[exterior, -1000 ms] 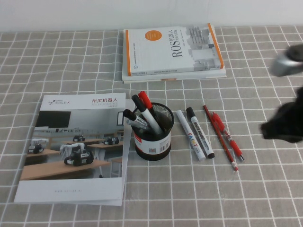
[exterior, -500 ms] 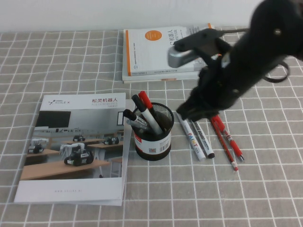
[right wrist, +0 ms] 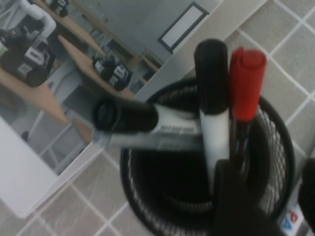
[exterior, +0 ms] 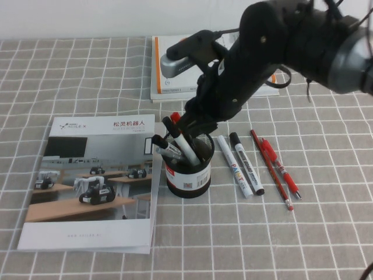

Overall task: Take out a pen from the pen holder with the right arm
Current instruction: 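Take a marker out of the pen holder and lay it on the table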

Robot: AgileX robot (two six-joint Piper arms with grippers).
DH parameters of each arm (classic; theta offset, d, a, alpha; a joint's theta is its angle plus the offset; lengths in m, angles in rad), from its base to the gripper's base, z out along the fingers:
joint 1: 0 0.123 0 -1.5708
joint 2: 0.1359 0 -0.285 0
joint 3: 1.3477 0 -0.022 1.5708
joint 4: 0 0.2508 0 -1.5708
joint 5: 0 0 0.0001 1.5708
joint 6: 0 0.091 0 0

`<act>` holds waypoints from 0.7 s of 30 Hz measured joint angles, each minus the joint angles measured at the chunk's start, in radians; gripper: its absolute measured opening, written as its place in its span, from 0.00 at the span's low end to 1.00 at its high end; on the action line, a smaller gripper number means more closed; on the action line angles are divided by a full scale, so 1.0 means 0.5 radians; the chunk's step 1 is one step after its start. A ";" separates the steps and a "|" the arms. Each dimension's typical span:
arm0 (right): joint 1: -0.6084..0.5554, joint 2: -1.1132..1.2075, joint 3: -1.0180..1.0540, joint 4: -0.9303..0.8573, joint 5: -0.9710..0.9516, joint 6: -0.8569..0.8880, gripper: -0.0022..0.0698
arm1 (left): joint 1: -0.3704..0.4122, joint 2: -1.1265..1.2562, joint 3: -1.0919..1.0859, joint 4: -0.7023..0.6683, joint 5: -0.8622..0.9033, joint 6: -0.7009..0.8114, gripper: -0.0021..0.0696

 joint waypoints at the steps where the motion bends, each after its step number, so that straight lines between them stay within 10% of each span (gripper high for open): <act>1: 0.000 0.036 -0.022 0.000 -0.017 -0.018 0.39 | 0.000 0.000 0.000 0.000 0.000 0.000 0.02; 21: 0.000 0.154 -0.105 0.028 -0.274 -0.211 0.44 | 0.000 0.000 0.000 0.000 0.000 0.000 0.02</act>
